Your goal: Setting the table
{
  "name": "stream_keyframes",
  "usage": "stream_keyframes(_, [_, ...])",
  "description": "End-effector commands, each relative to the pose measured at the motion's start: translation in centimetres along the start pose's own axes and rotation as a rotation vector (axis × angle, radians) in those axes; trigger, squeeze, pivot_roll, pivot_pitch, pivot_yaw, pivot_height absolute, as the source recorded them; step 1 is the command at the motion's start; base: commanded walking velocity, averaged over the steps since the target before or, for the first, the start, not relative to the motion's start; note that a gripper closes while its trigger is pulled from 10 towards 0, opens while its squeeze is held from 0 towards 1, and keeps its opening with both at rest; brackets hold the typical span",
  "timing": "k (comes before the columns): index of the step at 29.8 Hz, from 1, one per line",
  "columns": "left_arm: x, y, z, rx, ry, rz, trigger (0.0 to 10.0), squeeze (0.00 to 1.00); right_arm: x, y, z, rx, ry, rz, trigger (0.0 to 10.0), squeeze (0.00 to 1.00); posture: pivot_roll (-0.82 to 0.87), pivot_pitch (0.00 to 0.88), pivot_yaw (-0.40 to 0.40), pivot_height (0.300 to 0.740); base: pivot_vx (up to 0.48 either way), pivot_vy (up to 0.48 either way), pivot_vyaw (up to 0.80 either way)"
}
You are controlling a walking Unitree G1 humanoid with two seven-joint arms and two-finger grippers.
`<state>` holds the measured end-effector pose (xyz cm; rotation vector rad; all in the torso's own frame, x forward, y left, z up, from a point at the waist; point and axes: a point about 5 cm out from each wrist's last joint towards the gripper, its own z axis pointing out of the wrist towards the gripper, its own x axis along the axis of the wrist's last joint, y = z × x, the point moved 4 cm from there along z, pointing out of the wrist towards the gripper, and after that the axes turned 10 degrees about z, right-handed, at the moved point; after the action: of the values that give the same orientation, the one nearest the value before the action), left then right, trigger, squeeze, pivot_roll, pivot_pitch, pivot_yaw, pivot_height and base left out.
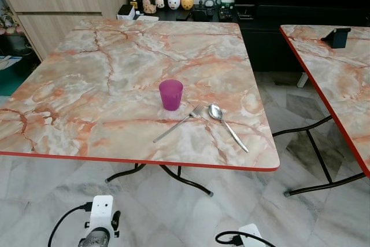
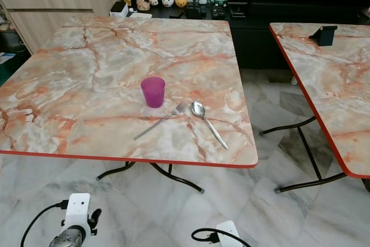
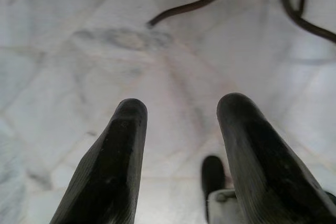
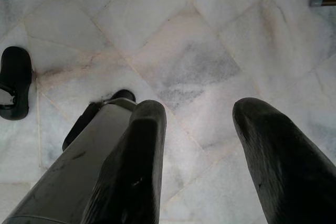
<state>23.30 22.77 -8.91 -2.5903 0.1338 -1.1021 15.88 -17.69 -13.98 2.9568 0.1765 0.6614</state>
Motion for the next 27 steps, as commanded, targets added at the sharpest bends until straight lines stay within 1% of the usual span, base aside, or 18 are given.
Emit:
stream_keyframes(1, [-0.8,-0.4,-0.1,0.034,-0.041,0.028,10.0,0.00,0.1,0.2,0.0,-0.004,0.004,-0.001,10.0,0.00,0.00,0.000,-0.030,0.740,0.000,0.000,0.00])
stream_keyframes(3, [-0.9,-0.8,-0.1,0.084,-0.057,0.080,10.0,0.00,0.1,0.2,0.0,-0.005,0.003,-0.004,10.0,0.00,0.00,0.000,-0.030,0.740,0.000,0.000,0.00])
stream_keyframes(5, [-1.0,-1.0,-0.2,0.107,-0.066,0.081,10.0,0.00,0.2,0.2,0.0,-0.006,0.004,-0.003,10.0,0.00,0.00,0.000,-0.029,0.740,0.000,0.000,0.00])
stream_keyframes(6, [-1.3,-1.4,-0.2,0.161,-0.088,0.104,10.0,0.00,0.2,0.2,0.0,-0.006,0.005,-0.003,10.0,0.00,0.01,0.000,-0.028,0.740,0.000,0.000,0.00])
stream_keyframes(10, [-1.4,-1.7,-0.3,0.202,-0.104,0.109,10.0,0.00,0.2,0.2,0.0,-0.007,0.005,-0.002,10.0,0.00,0.01,0.000,-0.029,0.740,0.000,0.000,0.00])
stream_keyframes(14, [-1.4,-2.0,-0.4,0.239,-0.111,0.137,10.0,0.00,0.3,0.1,0.0,-0.007,0.008,-0.004,10.0,0.00,0.02,0.000,-0.029,0.740,0.000,0.000,0.00])
stream_keyframes(16, [-1.3,-2.1,-0.4,0.260,-0.109,0.167,10.0,0.00,0.4,0.0,0.0,-0.004,0.011,-0.008,10.0,0.00,0.02,0.002,-0.029,0.740,0.000,0.000,0.00])
stream_keyframes(19, [-1.2,-2.3,-0.5,0.290,-0.111,0.191,10.0,0.00,0.5,-0.1,0.0,-0.003,0.014,-0.005,10.0,0.00,0.02,0.002,-0.028,0.740,0.000,0.000,0.00])
stream_keyframes(22, [-1.2,-2.3,-0.5,0.292,-0.113,0.203,10.0,0.00,0.6,-0.2,0.0,0.001,0.014,-0.008,10.0,0.00,0.03,0.001,-0.028,0.740,0.000,0.000,0.00])
stream_keyframes(23, [-2.4,-8.5,-0.7,0.338,-0.118,0.206,10.0,0.00,0.6,-0.2,0.0,0.002,0.015,-0.006,10.0,0.00,0.03,0.002,-0.028,0.740,0.000,0.000,0.00])
stream_keyframes(24, [-3.0,-14.1,-1.7,0.378,-0.116,0.217,10.0,0.00,0.6,-0.2,0.0,0.002,0.017,-0.002,10.0,0.00,0.03,0.002,-0.028,0.740,0.000,0.000,0.00])
stream_keyframes(25, [-3.2,-18.1,-2.7,0.408,-0.113,0.227,10.0,0.00,0.6,-0.2,0.0,0.001,0.019,0.002,10.0,0.00,0.03,0.002,-0.028,0.740,0.000,0.000,0.00])
stream_keyframes(26, [-2.8,-20.6,-3.5,0.420,-0.101,0.219,10.0,0.00,0.6,-0.2,0.0,0.001,0.020,0.005,10.0,0.00,0.03,0.002,-0.027,0.740,0.000,0.000,0.00])
stream_keyframes(27, [-2.8,-20.6,-3.5,0.420,-0.101,0.219,10.0,0.00,0.6,-0.2,0.0,0.001,0.020,0.005,10.0,0.00,0.03,0.002,-0.027,0.740,0.000,0.000,0.00])
